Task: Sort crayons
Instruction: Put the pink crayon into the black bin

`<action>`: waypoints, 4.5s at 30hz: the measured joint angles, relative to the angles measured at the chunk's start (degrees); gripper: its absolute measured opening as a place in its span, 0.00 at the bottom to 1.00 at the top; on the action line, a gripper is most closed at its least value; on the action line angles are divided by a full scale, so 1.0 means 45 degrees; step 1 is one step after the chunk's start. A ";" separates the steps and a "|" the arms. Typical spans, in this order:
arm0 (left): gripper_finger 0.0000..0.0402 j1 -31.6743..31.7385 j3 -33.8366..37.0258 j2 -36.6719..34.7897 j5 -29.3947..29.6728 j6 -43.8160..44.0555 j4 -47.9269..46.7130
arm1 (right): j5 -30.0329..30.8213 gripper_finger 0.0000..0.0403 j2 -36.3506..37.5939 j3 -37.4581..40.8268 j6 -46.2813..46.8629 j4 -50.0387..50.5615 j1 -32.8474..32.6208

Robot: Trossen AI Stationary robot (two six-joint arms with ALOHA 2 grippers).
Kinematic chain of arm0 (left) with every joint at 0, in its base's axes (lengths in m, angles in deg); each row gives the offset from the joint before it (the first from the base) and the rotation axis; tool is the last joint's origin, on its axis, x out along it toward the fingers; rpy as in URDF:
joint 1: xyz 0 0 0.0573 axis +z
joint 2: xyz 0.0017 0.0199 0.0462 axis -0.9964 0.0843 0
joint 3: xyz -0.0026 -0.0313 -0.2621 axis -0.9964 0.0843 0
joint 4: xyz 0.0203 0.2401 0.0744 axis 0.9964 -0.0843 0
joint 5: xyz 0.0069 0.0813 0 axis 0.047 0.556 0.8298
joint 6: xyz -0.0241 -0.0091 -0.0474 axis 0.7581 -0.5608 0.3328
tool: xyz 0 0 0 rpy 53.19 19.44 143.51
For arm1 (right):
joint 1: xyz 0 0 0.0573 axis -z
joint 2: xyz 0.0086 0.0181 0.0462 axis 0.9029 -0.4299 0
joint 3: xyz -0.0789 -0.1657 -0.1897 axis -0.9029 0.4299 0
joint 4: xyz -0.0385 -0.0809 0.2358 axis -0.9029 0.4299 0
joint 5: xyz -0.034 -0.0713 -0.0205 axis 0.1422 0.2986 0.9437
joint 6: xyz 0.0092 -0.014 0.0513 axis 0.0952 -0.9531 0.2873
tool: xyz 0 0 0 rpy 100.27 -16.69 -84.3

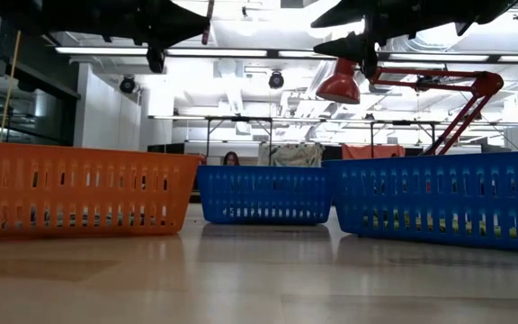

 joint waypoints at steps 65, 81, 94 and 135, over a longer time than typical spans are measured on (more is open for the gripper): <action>0.00 0.1778 -0.9034 0.9506 0.2030 1.4439 -1.0367 | 0.0352 0.52 0.0000 -0.0005 0.0556 0.0878 0.0012; 0.00 0.1767 -0.9005 1.0704 0.1196 1.7288 -1.0594 | 0.0719 0.52 0.0000 -0.0005 0.0550 0.1613 0.0012; 0.00 0.2116 -0.9028 1.1313 0.0504 1.7377 -1.0423 | 0.1404 0.52 0.0000 -0.0005 0.0539 0.1773 0.0012; 0.27 0.2287 -0.9020 1.1477 0.0223 1.6353 -1.0084 | 0.2016 0.52 0.0000 -0.0005 0.0819 0.1778 0.0017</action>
